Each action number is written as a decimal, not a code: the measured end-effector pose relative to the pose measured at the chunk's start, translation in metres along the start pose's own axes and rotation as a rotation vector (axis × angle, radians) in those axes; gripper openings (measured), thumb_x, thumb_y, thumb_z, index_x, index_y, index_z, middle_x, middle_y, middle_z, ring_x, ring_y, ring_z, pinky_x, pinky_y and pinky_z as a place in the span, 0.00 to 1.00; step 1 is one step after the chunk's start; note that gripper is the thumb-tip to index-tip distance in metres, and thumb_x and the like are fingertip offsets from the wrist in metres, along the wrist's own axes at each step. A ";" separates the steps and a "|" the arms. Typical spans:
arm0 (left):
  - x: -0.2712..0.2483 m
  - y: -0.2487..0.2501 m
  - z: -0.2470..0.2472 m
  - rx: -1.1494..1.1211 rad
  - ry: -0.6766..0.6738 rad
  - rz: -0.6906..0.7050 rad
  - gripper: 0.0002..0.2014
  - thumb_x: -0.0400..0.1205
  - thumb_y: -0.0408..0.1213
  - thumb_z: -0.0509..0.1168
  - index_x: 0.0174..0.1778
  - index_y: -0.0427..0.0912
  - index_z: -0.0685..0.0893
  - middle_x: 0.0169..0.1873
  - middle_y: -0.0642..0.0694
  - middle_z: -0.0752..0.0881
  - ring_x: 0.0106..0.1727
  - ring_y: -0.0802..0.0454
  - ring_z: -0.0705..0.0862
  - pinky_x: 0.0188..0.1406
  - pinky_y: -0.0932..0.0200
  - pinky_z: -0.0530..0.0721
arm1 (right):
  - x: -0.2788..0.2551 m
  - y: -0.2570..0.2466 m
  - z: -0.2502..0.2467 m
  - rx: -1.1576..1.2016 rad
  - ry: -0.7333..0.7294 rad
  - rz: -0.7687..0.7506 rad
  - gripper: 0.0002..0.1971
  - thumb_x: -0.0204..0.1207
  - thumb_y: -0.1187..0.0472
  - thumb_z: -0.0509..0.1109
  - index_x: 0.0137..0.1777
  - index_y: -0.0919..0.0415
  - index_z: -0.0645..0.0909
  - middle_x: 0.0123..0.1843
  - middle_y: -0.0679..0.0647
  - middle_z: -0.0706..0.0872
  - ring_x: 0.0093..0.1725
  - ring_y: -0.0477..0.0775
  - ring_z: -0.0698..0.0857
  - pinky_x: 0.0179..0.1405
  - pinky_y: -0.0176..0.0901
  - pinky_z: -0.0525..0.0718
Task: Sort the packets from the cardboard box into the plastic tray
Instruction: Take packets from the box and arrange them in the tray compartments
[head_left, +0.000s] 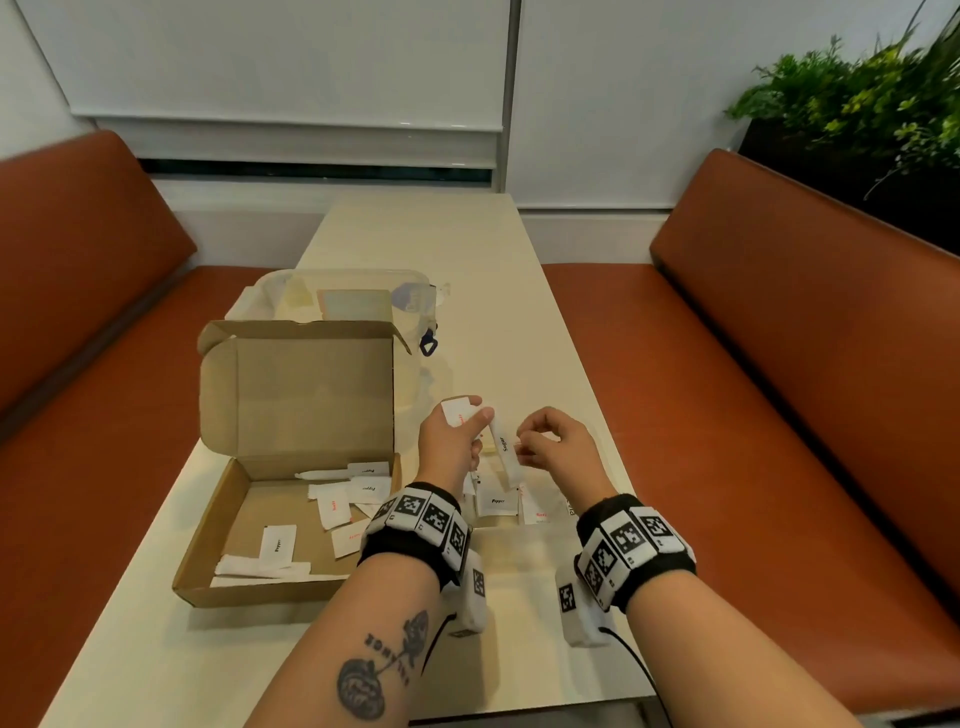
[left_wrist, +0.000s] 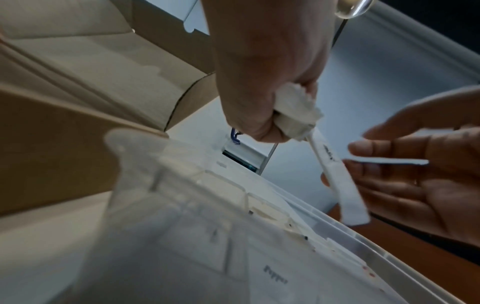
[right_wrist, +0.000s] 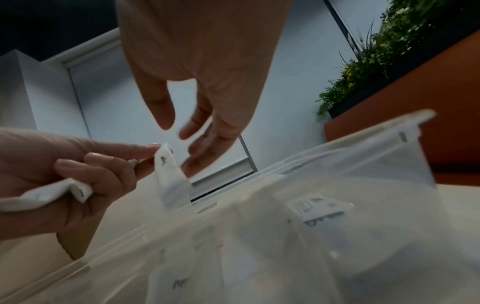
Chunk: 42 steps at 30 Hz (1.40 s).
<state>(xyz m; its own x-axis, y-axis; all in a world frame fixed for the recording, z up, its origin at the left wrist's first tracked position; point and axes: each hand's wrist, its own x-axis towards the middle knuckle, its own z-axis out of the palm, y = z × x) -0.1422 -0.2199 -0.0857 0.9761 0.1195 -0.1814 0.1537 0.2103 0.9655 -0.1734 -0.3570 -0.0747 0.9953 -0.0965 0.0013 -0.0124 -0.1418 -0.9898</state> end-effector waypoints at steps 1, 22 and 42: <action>-0.001 0.000 0.001 -0.005 0.000 0.006 0.06 0.79 0.30 0.70 0.47 0.45 0.82 0.27 0.48 0.79 0.15 0.58 0.69 0.13 0.68 0.65 | 0.001 -0.001 -0.001 0.002 0.012 0.000 0.00 0.75 0.68 0.69 0.44 0.65 0.81 0.42 0.58 0.84 0.40 0.55 0.87 0.45 0.45 0.89; -0.004 0.002 -0.015 0.121 -0.040 -0.028 0.10 0.77 0.29 0.71 0.52 0.41 0.82 0.28 0.47 0.78 0.19 0.57 0.69 0.15 0.68 0.66 | 0.003 -0.010 0.009 -0.002 -0.040 0.134 0.06 0.71 0.69 0.76 0.44 0.70 0.84 0.35 0.60 0.86 0.32 0.52 0.84 0.40 0.41 0.87; -0.001 -0.022 -0.042 -0.068 0.176 0.005 0.08 0.87 0.37 0.59 0.59 0.43 0.80 0.50 0.46 0.87 0.16 0.59 0.69 0.13 0.68 0.67 | -0.002 0.007 0.079 -0.528 -0.060 0.121 0.09 0.68 0.74 0.65 0.35 0.62 0.83 0.39 0.60 0.87 0.43 0.59 0.86 0.48 0.46 0.86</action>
<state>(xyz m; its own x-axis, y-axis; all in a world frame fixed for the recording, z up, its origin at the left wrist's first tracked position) -0.1529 -0.1838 -0.1151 0.9340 0.2877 -0.2120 0.1320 0.2734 0.9528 -0.1674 -0.2799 -0.0926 0.9873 -0.0886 -0.1319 -0.1585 -0.6105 -0.7760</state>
